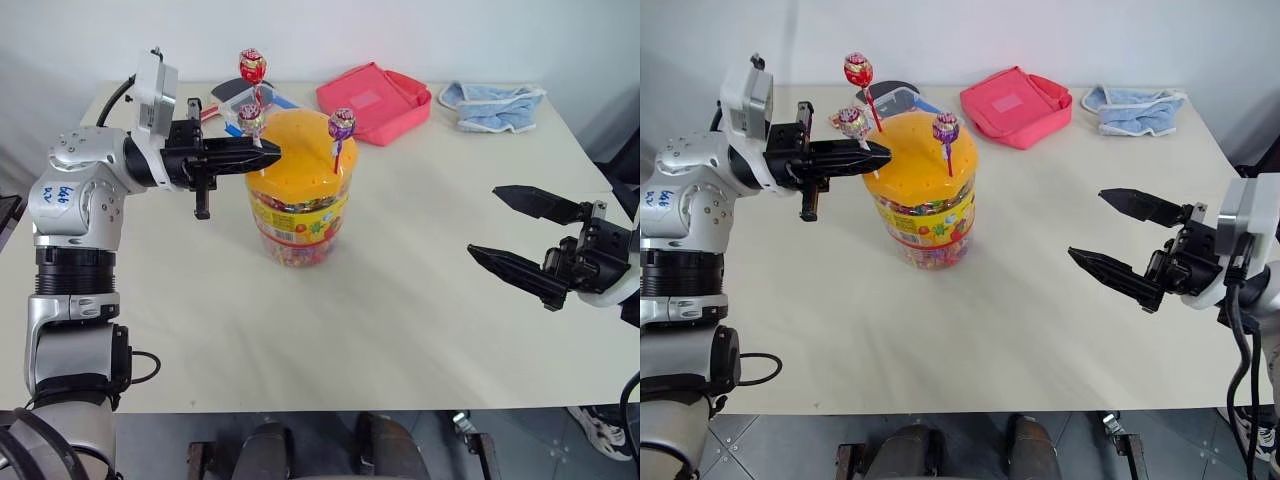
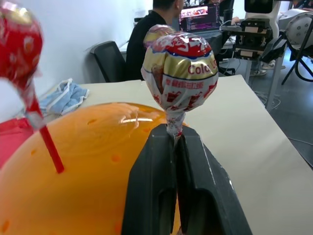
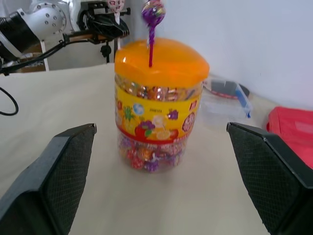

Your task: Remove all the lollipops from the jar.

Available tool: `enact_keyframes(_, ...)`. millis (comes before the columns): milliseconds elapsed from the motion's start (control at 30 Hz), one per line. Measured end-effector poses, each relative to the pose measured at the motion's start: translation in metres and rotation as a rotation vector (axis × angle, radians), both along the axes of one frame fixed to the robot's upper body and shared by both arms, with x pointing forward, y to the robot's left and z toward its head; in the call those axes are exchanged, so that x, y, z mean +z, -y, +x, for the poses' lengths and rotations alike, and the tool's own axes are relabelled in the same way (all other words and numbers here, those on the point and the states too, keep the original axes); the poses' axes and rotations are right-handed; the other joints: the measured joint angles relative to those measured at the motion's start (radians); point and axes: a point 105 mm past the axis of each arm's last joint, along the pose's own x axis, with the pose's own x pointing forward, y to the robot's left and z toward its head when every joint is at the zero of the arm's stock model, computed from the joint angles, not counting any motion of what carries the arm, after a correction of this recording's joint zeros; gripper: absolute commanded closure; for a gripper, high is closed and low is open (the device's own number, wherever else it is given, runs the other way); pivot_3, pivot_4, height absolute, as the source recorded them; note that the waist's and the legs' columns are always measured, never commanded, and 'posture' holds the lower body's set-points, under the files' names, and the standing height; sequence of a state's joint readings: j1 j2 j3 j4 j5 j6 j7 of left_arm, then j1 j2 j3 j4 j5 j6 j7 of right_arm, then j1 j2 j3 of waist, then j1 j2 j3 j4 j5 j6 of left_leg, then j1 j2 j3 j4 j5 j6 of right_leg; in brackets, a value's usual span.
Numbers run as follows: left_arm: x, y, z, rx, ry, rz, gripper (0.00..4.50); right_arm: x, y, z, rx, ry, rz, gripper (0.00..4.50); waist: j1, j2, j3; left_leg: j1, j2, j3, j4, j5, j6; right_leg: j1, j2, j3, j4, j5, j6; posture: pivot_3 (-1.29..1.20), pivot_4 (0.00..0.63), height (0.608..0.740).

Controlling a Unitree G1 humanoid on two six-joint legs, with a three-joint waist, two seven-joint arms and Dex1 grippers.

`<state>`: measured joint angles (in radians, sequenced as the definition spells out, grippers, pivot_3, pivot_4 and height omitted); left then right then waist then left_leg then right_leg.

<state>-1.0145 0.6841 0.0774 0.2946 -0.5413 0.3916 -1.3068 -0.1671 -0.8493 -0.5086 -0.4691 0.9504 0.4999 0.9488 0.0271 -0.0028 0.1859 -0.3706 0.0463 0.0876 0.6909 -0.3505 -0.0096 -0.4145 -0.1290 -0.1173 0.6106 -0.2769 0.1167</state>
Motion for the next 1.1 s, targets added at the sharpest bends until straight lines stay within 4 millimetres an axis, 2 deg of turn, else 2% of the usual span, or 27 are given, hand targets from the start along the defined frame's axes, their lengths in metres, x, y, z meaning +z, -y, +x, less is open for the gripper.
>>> enact_keyframes(133, 0.011, -0.004, 0.002, 0.054, 0.016, 0.010, 4.49, 0.007, -0.008, 0.000, 0.039, 0.019, 0.000, 0.00, -0.002, 0.000, 0.000, 0.000, 0.000, 0.001, 0.001, -0.001, 0.001, 0.000, 0.000, 0.001, 0.001, 0.000, 0.001, 0.00, 0.150, 0.740)
enact_keyframes(300, 0.019, -0.021, 0.006, 0.185, -0.003, 0.029, 4.49, 0.013, -0.012, 0.002, 0.061, 0.029, -0.017, 0.00, -0.003, 0.000, 0.000, 0.000, 0.000, 0.001, 0.001, -0.001, 0.001, 0.000, 0.000, 0.002, 0.000, 0.000, 0.001, 0.00, 0.150, 0.740)
enact_keyframes(433, 0.030, -0.050, 0.006, 0.387, -0.046, 0.041, 4.49, 0.014, -0.011, 0.003, 0.076, 0.013, -0.020, 0.00, -0.005, -0.002, 0.001, 0.000, 0.000, 0.002, 0.001, -0.001, 0.002, -0.001, 0.000, 0.003, 0.001, 0.001, 0.001, 0.00, 0.150, 0.740)
enact_keyframes(467, 0.026, -0.064, 0.004, 0.461, -0.077, 0.052, 4.49, 0.014, -0.011, 0.003, 0.085, 0.007, -0.025, 0.00, -0.008, -0.002, 0.001, 0.001, 0.000, 0.003, 0.001, -0.001, 0.002, -0.001, 0.000, 0.004, 0.001, 0.001, 0.001, 0.00, 0.150, 0.740)
enact_keyframes(567, 0.000, -0.111, 0.001, 0.711, -0.271, 0.081, 4.49, 0.013, -0.011, 0.006, 0.104, -0.010, -0.031, 0.00, -0.016, -0.002, 0.001, 0.001, 0.000, 0.004, 0.000, -0.002, 0.002, -0.002, 0.000, 0.006, 0.002, 0.001, 0.001, 0.00, 0.150, 0.740)
enact_keyframes(667, -0.030, -0.134, 0.000, 0.861, -0.446, 0.088, 4.49, 0.011, -0.015, 0.009, 0.140, -0.022, -0.039, 0.00, -0.009, -0.003, 0.002, 0.001, 0.000, 0.004, 0.001, -0.002, 0.003, -0.002, 0.000, 0.006, 0.002, 0.001, 0.002, 0.00, 0.150, 0.740)
enact_keyframes(833, -0.106, -0.180, -0.008, 1.159, -0.709, 0.201, 4.49, 0.003, -0.021, 0.013, 0.200, -0.059, -0.072, 0.00, -0.003, -0.003, 0.001, 0.000, 0.000, 0.005, 0.002, -0.004, 0.004, -0.003, 0.000, 0.007, 0.002, 0.001, 0.002, 0.00, 0.150, 0.740)
enact_keyframes(900, -0.135, -0.191, -0.015, 1.236, -0.779, 0.290, 4.49, -0.005, -0.024, 0.014, 0.229, -0.085, -0.099, 0.00, -0.003, -0.003, 0.001, 0.000, 0.000, 0.006, 0.002, -0.004, 0.004, -0.004, 0.000, 0.007, 0.002, 0.001, 0.002, 0.00, 0.150, 0.740)
enact_keyframes(967, -0.155, -0.198, -0.021, 1.286, -0.838, 0.359, 4.49, -0.010, -0.027, 0.014, 0.253, -0.105, -0.114, 0.00, -0.002, -0.005, 0.002, -0.001, 0.000, 0.006, 0.002, -0.004, 0.003, -0.005, 0.000, 0.008, 0.002, 0.001, 0.002, 0.00, 0.150, 0.740)
enact_keyframes(1033, -0.166, -0.205, -0.025, 1.345, -0.887, 0.401, 4.49, -0.009, -0.030, 0.014, 0.265, -0.098, -0.116, 0.00, -0.003, -0.005, 0.002, -0.001, 0.000, 0.006, 0.002, -0.004, 0.003, -0.005, 0.000, 0.008, 0.003, 0.001, 0.002, 0.00, 0.150, 0.740)
enact_keyframes(1100, -0.167, -0.208, -0.025, 1.374, -0.907, 0.408, 4.49, -0.007, -0.031, 0.015, 0.264, -0.089, -0.118, 0.00, -0.002, -0.006, 0.001, -0.001, 0.000, 0.007, 0.002, -0.005, 0.003, -0.005, 0.000, 0.008, 0.003, 0.001, 0.002, 0.00, 0.150, 0.740)
